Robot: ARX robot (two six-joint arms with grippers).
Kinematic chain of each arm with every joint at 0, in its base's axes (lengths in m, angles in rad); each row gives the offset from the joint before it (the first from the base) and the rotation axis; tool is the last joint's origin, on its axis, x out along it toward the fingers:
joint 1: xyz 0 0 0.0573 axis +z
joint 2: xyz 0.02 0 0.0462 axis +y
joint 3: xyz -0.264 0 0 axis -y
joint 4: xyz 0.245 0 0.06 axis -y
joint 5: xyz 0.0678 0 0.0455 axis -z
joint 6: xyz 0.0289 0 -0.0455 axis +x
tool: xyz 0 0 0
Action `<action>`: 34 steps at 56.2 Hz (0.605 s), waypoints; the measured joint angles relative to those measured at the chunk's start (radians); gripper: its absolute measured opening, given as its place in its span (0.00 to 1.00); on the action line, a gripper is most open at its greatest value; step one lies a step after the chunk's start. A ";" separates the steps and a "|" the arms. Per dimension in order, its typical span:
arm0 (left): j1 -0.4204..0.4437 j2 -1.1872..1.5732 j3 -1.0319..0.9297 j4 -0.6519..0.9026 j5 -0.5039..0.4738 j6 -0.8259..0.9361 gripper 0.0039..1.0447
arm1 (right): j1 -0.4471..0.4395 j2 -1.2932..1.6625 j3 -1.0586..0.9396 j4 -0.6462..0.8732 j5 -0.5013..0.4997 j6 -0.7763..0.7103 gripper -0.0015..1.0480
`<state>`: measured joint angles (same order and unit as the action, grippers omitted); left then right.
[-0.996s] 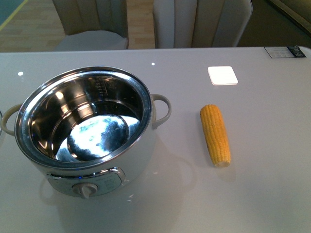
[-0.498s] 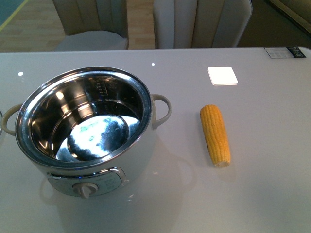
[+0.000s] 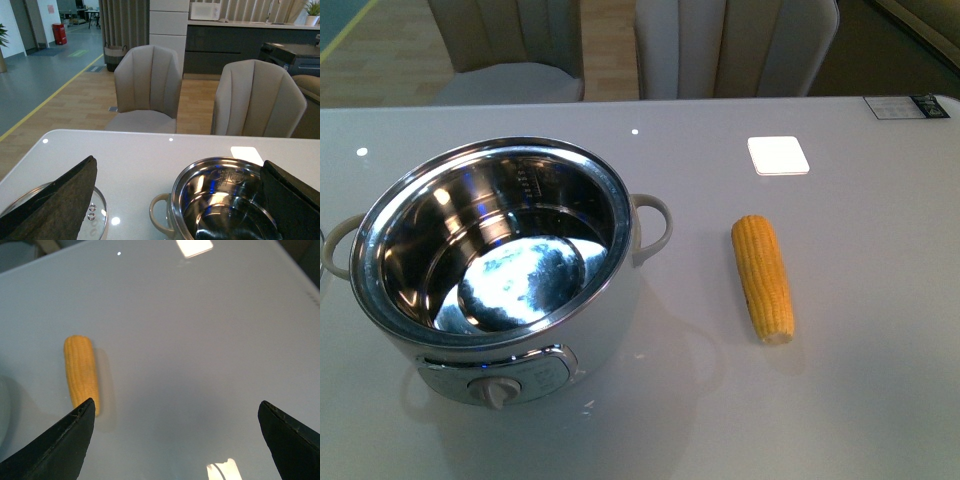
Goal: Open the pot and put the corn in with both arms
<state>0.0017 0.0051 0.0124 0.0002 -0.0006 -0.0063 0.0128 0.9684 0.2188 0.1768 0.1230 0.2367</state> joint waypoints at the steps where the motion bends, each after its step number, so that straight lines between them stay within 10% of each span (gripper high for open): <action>1: 0.000 0.000 0.000 0.000 0.000 0.000 0.93 | -0.001 0.059 0.008 0.049 -0.014 -0.014 0.92; 12: 0.000 0.000 0.000 0.000 0.000 0.000 0.93 | 0.004 0.538 0.144 0.359 -0.103 -0.125 0.92; 34: 0.000 0.000 0.000 0.000 0.000 0.000 0.93 | 0.139 1.020 0.459 0.365 -0.108 -0.218 0.92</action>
<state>0.0017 0.0051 0.0124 0.0002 -0.0002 -0.0063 0.1520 1.9884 0.6781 0.5415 0.0147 0.0185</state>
